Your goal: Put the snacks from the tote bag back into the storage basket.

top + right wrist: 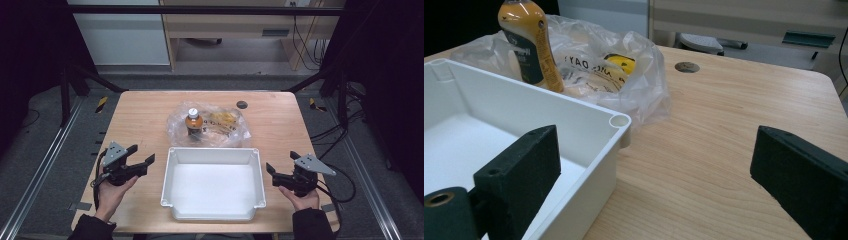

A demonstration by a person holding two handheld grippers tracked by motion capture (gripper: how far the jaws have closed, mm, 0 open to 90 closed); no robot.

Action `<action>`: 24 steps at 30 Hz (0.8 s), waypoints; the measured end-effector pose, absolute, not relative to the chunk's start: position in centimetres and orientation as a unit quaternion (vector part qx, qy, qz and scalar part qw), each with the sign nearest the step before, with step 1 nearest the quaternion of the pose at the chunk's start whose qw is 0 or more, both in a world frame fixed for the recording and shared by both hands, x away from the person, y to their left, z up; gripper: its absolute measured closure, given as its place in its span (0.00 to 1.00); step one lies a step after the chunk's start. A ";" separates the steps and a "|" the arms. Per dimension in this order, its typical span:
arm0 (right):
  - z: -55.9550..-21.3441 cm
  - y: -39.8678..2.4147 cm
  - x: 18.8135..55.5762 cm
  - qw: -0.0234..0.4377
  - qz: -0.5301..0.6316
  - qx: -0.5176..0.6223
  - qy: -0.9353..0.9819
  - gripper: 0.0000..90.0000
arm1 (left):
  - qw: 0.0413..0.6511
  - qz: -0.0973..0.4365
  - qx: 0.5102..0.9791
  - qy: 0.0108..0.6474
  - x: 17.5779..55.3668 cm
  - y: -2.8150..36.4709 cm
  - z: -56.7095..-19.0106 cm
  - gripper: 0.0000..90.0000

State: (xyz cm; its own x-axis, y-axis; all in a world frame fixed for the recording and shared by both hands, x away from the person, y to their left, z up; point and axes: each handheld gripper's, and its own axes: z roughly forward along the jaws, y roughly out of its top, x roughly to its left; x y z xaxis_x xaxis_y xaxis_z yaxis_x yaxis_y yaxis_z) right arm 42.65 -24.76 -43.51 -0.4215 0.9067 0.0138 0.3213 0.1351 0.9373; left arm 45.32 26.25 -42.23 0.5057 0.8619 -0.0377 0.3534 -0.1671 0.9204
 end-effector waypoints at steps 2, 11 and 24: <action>-43.5 -24.8 42.7 0.303 0.481 0.444 0.692 0.07 | 0.486 0.262 0.718 0.424 45.3 26.3 -42.2 0.27; -43.5 -24.8 42.6 0.303 0.481 0.446 0.691 0.07 | 0.489 0.265 0.713 0.426 45.4 26.2 -41.9 0.28; -43.6 -24.7 42.7 0.302 0.478 0.447 0.693 0.07 | 0.495 0.255 0.712 0.428 46.1 25.3 -41.6 0.28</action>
